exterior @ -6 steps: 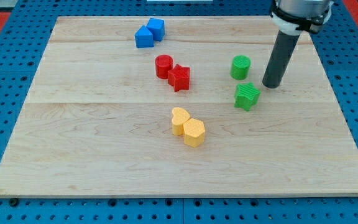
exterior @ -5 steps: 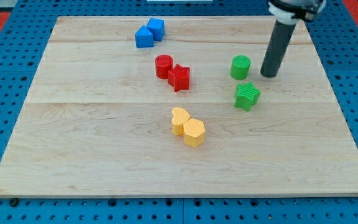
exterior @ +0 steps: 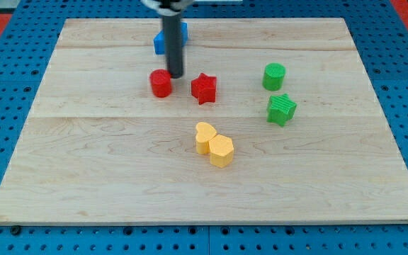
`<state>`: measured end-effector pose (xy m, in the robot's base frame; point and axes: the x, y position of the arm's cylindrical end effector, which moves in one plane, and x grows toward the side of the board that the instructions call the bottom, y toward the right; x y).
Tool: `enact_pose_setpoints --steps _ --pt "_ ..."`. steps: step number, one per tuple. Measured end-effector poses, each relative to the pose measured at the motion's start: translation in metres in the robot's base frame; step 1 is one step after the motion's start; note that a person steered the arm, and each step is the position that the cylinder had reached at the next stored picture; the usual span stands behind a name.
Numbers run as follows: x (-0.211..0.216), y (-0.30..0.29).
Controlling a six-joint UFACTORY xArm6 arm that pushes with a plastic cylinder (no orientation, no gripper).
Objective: Push the red circle to the top right of the green circle
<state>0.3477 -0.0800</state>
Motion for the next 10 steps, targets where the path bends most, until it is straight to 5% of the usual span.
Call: enact_pose_setpoints --steps 1,3,4,10 --pt "0.005 -0.03" --pt "0.085 -0.125" --pt "0.11 -0.093" --pt "0.014 0.029"
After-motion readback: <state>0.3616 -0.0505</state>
